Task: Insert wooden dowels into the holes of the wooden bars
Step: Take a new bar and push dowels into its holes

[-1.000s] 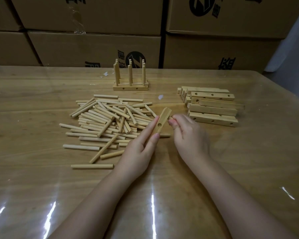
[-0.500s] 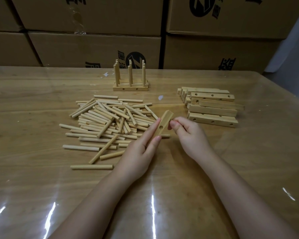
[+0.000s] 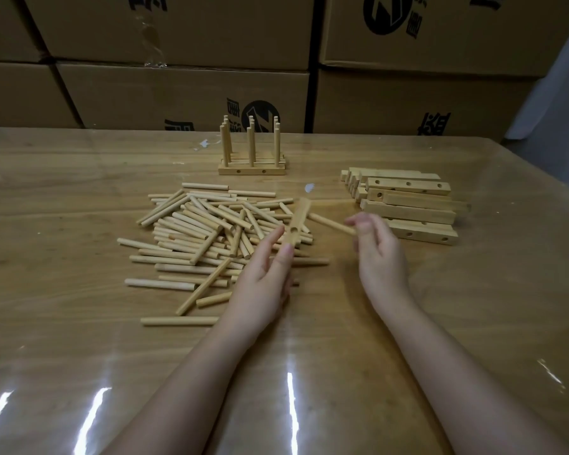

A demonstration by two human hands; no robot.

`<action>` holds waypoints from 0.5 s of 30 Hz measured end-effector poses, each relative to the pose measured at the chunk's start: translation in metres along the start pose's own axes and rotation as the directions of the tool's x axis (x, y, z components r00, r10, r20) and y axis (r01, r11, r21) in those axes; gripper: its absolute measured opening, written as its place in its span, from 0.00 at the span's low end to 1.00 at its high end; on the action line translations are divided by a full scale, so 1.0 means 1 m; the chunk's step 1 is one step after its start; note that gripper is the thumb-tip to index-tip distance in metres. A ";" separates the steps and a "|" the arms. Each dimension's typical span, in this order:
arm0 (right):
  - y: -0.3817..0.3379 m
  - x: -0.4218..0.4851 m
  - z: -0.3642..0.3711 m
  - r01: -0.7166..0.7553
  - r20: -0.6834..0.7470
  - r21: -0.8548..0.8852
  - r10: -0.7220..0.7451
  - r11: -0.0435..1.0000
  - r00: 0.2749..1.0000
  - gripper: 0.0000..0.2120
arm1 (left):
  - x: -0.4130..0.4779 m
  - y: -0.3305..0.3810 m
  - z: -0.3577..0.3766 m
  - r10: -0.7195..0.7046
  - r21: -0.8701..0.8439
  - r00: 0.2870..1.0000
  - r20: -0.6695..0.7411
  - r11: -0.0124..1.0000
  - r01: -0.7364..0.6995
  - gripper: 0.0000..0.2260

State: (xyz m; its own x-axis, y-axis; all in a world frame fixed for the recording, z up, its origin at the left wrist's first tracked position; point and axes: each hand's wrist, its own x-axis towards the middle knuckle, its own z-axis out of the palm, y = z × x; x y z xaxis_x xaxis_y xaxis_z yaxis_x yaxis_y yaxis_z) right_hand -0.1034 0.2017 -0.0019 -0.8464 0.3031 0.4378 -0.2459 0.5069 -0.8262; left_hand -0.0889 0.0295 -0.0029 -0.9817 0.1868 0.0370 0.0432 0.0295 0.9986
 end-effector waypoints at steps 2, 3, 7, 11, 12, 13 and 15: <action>0.000 0.003 -0.001 -0.130 -0.069 0.145 0.141 0.981 0.988 0.15 | 0.002 0.002 -0.004 -0.025 -0.151 0.999 -0.033 0.988 0.020 0.10; -0.001 0.004 -0.001 -0.159 -0.073 0.163 0.172 0.974 0.982 0.15 | 0.002 0.003 -0.005 -0.029 -0.203 0.999 -0.046 0.979 0.019 0.11; -0.002 0.001 0.004 -0.065 0.156 -0.041 0.070 0.997 0.985 0.06 | 0.003 0.010 -0.008 -0.084 -0.353 0.995 -0.051 0.934 0.061 0.11; -0.007 -0.005 0.008 0.190 0.417 -0.230 -0.080 0.954 0.905 0.10 | 0.005 0.011 -0.011 -0.128 -0.512 0.992 -0.023 0.854 0.098 0.12; -0.008 -0.006 0.008 0.237 0.468 -0.275 -0.086 0.932 0.879 0.12 | 0.006 0.011 -0.012 -0.138 -0.536 0.990 -0.023 0.838 0.104 0.13; -0.009 -0.006 0.008 0.272 0.503 -0.316 -0.082 0.909 0.860 0.13 | 0.006 0.010 -0.013 -0.144 -0.549 0.989 -0.027 0.829 0.106 0.14; -0.009 -0.006 0.009 0.298 0.526 -0.348 -0.077 0.889 0.847 0.12 | 0.006 0.010 -0.014 -0.162 -0.568 0.986 -0.029 0.815 0.117 0.15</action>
State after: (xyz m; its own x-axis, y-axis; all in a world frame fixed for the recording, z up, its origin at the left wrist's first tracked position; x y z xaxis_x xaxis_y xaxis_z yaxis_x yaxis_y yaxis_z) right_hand -0.1002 0.1883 -0.0003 -0.9463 -0.2069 0.2484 -0.3059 0.8219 -0.4806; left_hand -0.0973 0.0178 0.0076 -0.9807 0.1510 -0.1242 -0.1850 -0.5119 0.8389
